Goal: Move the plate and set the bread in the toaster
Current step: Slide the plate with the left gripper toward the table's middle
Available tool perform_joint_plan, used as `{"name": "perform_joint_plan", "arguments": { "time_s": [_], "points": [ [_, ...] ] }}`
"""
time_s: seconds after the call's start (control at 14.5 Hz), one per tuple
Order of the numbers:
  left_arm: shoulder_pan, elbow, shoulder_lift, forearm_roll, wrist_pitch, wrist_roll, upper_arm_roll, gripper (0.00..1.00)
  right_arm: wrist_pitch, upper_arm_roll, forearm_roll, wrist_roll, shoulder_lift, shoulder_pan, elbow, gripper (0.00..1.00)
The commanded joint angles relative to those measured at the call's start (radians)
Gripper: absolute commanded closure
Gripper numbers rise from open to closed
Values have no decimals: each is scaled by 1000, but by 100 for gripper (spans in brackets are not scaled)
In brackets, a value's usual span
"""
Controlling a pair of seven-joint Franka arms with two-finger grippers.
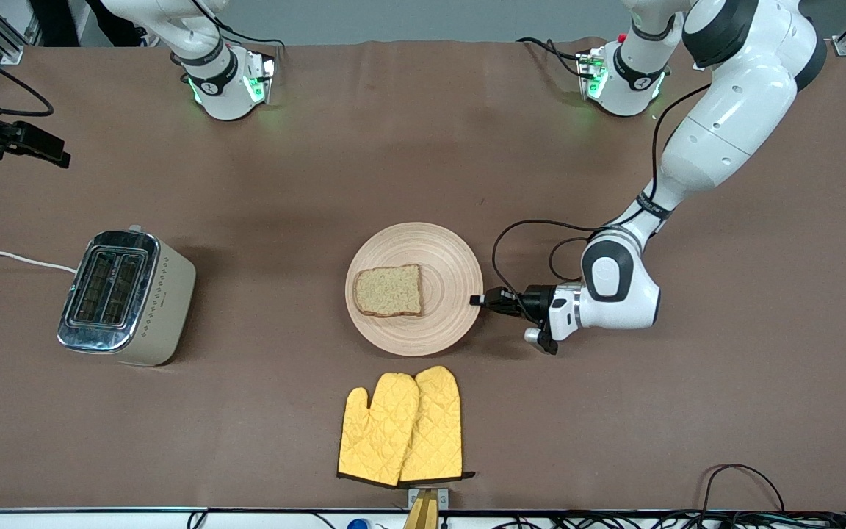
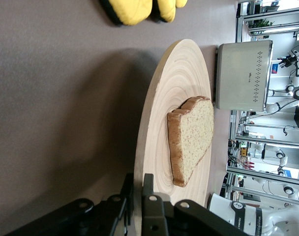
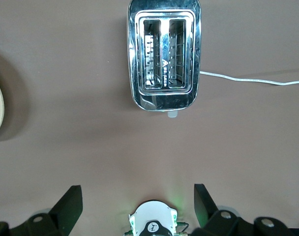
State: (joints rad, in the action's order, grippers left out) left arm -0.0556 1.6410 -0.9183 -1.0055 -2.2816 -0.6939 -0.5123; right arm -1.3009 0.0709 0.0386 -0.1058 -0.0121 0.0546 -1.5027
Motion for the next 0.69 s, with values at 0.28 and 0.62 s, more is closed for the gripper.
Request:
{"name": "perform_joint_plan", "arguments": {
  "time_s": [0.28,0.62],
  "points": [
    [28,20,-22,-166,-21,-180,-6,100,11,-8,0,8,0,-13,2,0],
    [11,75,-8,-165,-21,-181,-5,93,32,-9,1,15,0,-15,2,0]
  ]
}}
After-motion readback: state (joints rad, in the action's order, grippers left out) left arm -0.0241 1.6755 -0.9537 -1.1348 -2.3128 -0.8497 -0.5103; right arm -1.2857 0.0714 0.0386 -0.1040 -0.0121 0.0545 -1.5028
